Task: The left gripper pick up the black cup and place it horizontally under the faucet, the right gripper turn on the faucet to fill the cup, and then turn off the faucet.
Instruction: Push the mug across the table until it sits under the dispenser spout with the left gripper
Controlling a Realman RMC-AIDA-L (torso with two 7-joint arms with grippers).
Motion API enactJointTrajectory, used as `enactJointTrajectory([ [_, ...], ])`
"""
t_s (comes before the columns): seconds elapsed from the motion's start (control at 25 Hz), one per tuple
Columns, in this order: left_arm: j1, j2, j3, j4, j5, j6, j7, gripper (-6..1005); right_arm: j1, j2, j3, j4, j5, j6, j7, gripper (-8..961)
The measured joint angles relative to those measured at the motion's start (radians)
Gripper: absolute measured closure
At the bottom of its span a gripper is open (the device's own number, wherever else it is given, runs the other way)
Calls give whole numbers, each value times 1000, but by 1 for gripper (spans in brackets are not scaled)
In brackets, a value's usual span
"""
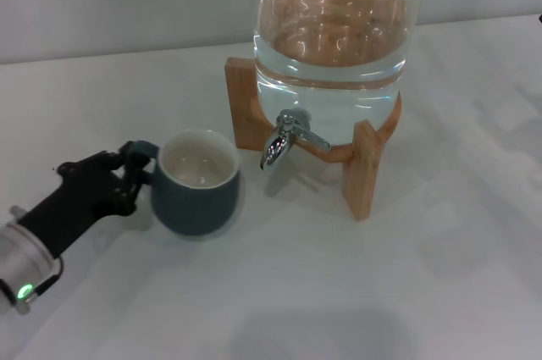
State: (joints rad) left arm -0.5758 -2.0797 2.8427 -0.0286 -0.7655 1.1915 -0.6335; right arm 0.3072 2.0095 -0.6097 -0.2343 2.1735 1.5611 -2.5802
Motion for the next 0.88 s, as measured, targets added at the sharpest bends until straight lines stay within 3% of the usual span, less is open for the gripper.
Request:
enactJointTrajectory([
  [0.88, -105, -7, 0, 150, 106, -187, 16, 854, 2, 0, -1, 3, -2, 7, -2, 158],
])
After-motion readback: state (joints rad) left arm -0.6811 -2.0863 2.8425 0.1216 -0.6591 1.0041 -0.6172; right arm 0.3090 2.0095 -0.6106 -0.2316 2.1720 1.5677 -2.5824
